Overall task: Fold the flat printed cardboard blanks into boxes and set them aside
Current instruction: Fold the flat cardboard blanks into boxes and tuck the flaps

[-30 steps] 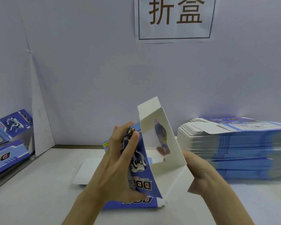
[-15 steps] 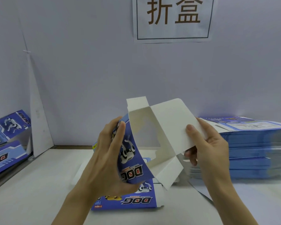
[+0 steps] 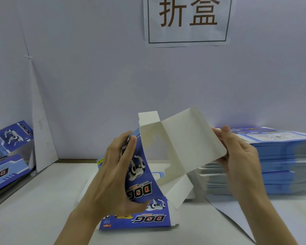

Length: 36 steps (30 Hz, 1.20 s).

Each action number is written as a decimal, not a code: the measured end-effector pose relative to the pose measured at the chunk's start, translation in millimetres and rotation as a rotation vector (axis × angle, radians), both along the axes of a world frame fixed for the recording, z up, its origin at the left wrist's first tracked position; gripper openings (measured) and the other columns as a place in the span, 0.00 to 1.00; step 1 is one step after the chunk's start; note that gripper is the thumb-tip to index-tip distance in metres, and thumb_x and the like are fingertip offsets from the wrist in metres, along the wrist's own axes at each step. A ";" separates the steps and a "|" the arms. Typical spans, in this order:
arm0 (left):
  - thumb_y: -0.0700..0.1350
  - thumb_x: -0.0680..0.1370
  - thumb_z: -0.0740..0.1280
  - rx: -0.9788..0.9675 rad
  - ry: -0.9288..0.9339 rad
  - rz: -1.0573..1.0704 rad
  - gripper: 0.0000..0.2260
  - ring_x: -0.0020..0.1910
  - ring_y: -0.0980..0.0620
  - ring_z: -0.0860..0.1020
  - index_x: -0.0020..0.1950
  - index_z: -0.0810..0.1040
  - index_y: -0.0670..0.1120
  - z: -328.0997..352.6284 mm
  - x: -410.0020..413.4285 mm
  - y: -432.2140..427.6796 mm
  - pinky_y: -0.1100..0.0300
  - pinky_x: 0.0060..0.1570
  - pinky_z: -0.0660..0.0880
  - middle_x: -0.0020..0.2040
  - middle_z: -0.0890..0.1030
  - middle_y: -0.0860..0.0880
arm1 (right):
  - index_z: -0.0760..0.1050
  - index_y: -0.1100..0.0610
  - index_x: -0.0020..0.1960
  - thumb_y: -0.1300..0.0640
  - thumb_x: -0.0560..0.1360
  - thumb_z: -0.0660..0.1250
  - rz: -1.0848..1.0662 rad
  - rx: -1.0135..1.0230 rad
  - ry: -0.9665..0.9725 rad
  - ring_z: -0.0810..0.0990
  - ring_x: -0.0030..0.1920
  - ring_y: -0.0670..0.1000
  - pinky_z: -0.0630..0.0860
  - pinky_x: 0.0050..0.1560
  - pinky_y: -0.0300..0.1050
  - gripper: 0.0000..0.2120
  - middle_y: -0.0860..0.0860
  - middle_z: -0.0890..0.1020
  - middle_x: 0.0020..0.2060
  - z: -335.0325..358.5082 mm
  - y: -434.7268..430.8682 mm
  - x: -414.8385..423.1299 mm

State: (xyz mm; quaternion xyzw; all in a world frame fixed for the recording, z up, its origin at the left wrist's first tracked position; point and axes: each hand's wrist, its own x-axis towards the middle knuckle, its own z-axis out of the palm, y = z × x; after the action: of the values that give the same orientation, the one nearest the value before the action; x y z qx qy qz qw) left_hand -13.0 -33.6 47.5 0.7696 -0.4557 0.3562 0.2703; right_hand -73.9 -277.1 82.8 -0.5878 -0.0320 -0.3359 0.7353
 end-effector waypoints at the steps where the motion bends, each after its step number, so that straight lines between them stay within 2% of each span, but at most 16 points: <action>1: 0.64 0.63 0.72 0.014 -0.030 -0.006 0.53 0.67 0.37 0.69 0.77 0.41 0.60 -2.5 0.8 -0.1 0.49 0.55 0.78 0.73 0.56 0.48 | 0.86 0.45 0.40 0.45 0.70 0.66 0.095 0.063 0.032 0.81 0.34 0.43 0.78 0.33 0.36 0.10 0.45 0.85 0.36 0.2 -5.9 1.9; 3: 0.63 0.63 0.73 0.003 -0.071 0.017 0.53 0.67 0.38 0.70 0.78 0.42 0.58 -3.4 2.8 -1.9 0.51 0.55 0.79 0.73 0.56 0.46 | 0.86 0.49 0.35 0.47 0.67 0.68 0.239 0.225 0.081 0.83 0.34 0.45 0.79 0.32 0.39 0.09 0.47 0.85 0.35 4.9 -6.3 0.2; 5: 0.62 0.64 0.73 -0.005 -0.079 0.010 0.50 0.68 0.37 0.69 0.77 0.46 0.55 -4.0 0.8 -7.0 0.46 0.52 0.80 0.73 0.57 0.45 | 0.86 0.50 0.32 0.46 0.65 0.68 0.322 0.301 0.136 0.85 0.36 0.49 0.81 0.31 0.44 0.11 0.50 0.86 0.37 3.4 -5.2 3.1; 8: 0.63 0.64 0.71 0.006 -0.113 0.031 0.48 0.71 0.38 0.64 0.75 0.49 0.52 -2.9 -1.7 -7.4 0.35 0.53 0.76 0.73 0.58 0.45 | 0.87 0.52 0.37 0.47 0.65 0.68 0.393 0.147 0.183 0.86 0.38 0.49 0.81 0.33 0.44 0.12 0.53 0.87 0.39 2.7 0.6 2.4; 10: 0.63 0.63 0.69 0.006 -0.085 0.047 0.48 0.71 0.41 0.62 0.75 0.48 0.51 -2.1 -3.0 -4.6 0.34 0.51 0.77 0.72 0.58 0.47 | 0.87 0.52 0.42 0.50 0.66 0.68 0.378 0.018 0.173 0.85 0.40 0.47 0.80 0.35 0.41 0.11 0.52 0.86 0.41 -0.1 1.6 3.7; 14: 0.64 0.64 0.69 0.001 -0.061 0.055 0.47 0.71 0.44 0.60 0.75 0.47 0.51 -2.5 -4.2 -4.1 0.34 0.49 0.77 0.72 0.57 0.49 | 0.87 0.54 0.40 0.53 0.65 0.69 0.311 0.069 0.177 0.84 0.37 0.46 0.81 0.33 0.42 0.09 0.51 0.86 0.39 -1.4 0.5 5.2; 18: 0.62 0.64 0.71 0.004 -0.065 0.023 0.48 0.74 0.48 0.57 0.75 0.48 0.50 -2.0 -3.2 -6.1 0.33 0.52 0.76 0.73 0.56 0.48 | 0.86 0.50 0.38 0.47 0.65 0.69 0.275 0.117 0.182 0.83 0.36 0.46 0.82 0.34 0.45 0.10 0.49 0.85 0.37 0.7 -0.7 2.8; 21: 0.63 0.64 0.71 0.005 -0.089 0.021 0.49 0.76 0.51 0.54 0.76 0.48 0.50 -3.7 -1.6 -3.9 0.34 0.52 0.76 0.73 0.56 0.48 | 0.86 0.48 0.42 0.46 0.65 0.69 0.232 0.042 0.157 0.83 0.38 0.46 0.80 0.38 0.45 0.11 0.48 0.86 0.39 -0.8 -1.5 1.9; 24: 0.64 0.63 0.72 -0.035 -0.008 -0.002 0.54 0.74 0.49 0.58 0.78 0.41 0.56 -7.1 0.5 -2.7 0.46 0.54 0.79 0.75 0.51 0.52 | 0.86 0.49 0.46 0.47 0.66 0.69 0.179 -0.065 0.139 0.81 0.38 0.46 0.76 0.42 0.50 0.12 0.49 0.86 0.40 -2.6 -0.9 0.6; 26: 0.65 0.63 0.71 -0.075 0.052 -0.003 0.54 0.74 0.54 0.57 0.78 0.39 0.56 -12.4 3.1 -5.3 0.60 0.55 0.79 0.75 0.48 0.58 | 0.86 0.50 0.47 0.45 0.69 0.68 0.170 -0.082 0.130 0.81 0.38 0.45 0.75 0.42 0.49 0.13 0.48 0.85 0.39 -2.6 -0.3 3.7; 28: 0.66 0.62 0.72 -0.153 0.140 0.020 0.54 0.73 0.59 0.57 0.77 0.39 0.59 -17.7 6.2 -10.4 0.67 0.55 0.76 0.73 0.50 0.60 | 0.83 0.51 0.49 0.46 0.74 0.65 0.246 0.055 0.118 0.83 0.39 0.47 0.79 0.39 0.45 0.12 0.48 0.85 0.39 -3.3 -0.6 9.0; 30: 0.65 0.60 0.73 -0.314 0.283 0.039 0.56 0.70 0.66 0.58 0.74 0.37 0.66 -18.0 7.3 -14.4 0.75 0.55 0.71 0.70 0.55 0.61 | 0.78 0.48 0.57 0.44 0.72 0.66 0.311 0.107 0.132 0.86 0.45 0.52 0.82 0.40 0.46 0.16 0.49 0.86 0.46 -3.8 -1.2 12.2; 31: 0.66 0.58 0.74 -0.418 0.366 0.040 0.56 0.69 0.67 0.60 0.73 0.36 0.69 -16.7 7.9 -15.2 0.75 0.56 0.70 0.68 0.57 0.62 | 0.75 0.45 0.60 0.44 0.69 0.71 0.322 0.023 0.162 0.86 0.48 0.52 0.82 0.43 0.46 0.21 0.50 0.86 0.50 -4.9 -1.1 12.5; 33: 0.68 0.55 0.75 -0.643 0.547 0.034 0.57 0.68 0.62 0.66 0.72 0.40 0.72 -13.7 8.4 -17.7 0.63 0.60 0.73 0.68 0.62 0.61 | 0.71 0.38 0.63 0.44 0.65 0.77 0.362 -0.309 0.281 0.84 0.52 0.47 0.81 0.49 0.43 0.28 0.47 0.83 0.56 -10.8 -0.1 10.7; 35: 0.71 0.50 0.75 -0.840 0.695 0.034 0.52 0.62 0.53 0.77 0.69 0.52 0.73 -12.5 11.1 -20.6 0.51 0.57 0.78 0.68 0.69 0.52 | 0.64 0.33 0.66 0.39 0.62 0.77 0.447 -0.630 0.438 0.80 0.58 0.42 0.79 0.56 0.42 0.37 0.44 0.78 0.62 -18.5 6.8 8.4; 36: 0.71 0.49 0.74 -0.902 0.766 0.045 0.51 0.57 0.50 0.80 0.68 0.57 0.69 -11.7 12.3 -22.4 0.48 0.54 0.80 0.67 0.71 0.47 | 0.60 0.32 0.69 0.36 0.60 0.78 0.486 -0.716 0.502 0.78 0.61 0.42 0.78 0.59 0.43 0.42 0.42 0.76 0.64 -22.9 12.3 8.5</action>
State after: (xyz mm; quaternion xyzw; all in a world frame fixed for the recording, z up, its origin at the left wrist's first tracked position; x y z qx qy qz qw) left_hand -0.8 -56.0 35.8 0.6621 -0.1127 0.2172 0.7083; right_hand -65.4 -264.8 59.9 -0.8415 -0.1034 0.0293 0.5295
